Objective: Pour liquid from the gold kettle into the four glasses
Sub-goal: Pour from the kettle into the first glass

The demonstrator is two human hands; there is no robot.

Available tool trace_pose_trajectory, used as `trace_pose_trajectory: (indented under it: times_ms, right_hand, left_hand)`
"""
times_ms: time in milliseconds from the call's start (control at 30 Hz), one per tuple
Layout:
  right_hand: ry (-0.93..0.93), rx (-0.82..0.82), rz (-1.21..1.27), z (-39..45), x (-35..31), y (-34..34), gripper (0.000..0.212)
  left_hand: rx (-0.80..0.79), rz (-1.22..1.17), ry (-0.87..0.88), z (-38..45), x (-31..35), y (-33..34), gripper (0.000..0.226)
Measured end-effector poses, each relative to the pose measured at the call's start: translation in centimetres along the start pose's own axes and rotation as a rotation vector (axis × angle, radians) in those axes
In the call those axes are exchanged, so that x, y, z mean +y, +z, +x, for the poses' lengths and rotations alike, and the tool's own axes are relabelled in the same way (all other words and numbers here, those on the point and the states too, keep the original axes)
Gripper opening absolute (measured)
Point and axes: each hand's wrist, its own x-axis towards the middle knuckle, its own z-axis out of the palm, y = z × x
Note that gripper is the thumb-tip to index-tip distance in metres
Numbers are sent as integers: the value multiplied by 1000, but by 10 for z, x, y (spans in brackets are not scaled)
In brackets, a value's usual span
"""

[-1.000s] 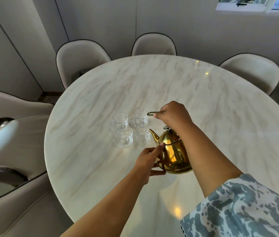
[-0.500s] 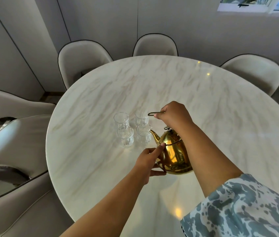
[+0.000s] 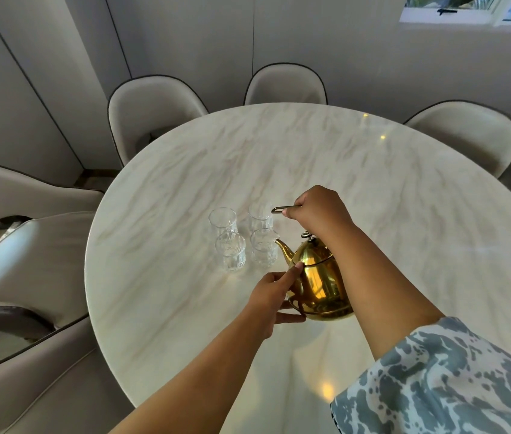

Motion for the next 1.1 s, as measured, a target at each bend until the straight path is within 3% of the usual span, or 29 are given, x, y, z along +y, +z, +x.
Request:
trace_pose_trajectory:
  times_ms: [733,1100]
  right_hand:
    - [-14,4,-25,2,-3,2,40]
    - [-6,110,144,-32,23,14,35]
  left_hand:
    - [-1,-11,-2,0,-1,-2,58]
    - [42,50,13,7,-13,-13,68]
